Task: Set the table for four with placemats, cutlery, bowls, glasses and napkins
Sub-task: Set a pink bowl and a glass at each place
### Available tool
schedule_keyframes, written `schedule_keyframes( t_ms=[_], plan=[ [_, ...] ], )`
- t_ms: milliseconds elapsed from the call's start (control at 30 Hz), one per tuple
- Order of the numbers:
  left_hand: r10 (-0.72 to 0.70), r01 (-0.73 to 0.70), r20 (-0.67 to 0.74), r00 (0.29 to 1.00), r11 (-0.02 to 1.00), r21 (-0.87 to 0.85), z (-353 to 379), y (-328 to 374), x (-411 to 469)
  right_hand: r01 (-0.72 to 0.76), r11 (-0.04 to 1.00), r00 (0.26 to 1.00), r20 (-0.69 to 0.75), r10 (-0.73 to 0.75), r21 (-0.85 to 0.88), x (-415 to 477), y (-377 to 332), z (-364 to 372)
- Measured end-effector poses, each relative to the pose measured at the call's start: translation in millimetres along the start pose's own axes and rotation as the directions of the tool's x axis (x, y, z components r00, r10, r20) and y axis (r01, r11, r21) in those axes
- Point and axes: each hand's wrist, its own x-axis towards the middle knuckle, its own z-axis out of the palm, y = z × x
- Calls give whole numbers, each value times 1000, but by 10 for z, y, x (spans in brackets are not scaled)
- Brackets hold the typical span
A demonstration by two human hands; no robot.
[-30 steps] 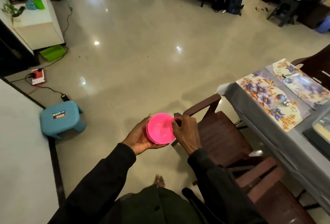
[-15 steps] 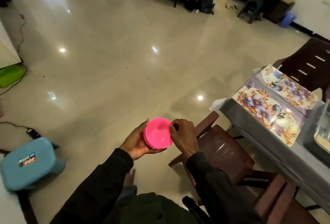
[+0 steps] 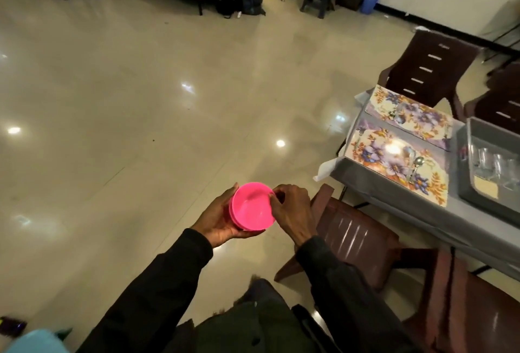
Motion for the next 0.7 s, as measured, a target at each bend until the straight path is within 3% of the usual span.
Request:
schedule_keyframes(
  t_ms=[700],
  plan=[
    [-239,221,35,970,937,269,2033,1363,2633,-298,950,929,-203,311,92,2596,1126,-959]
  ],
)
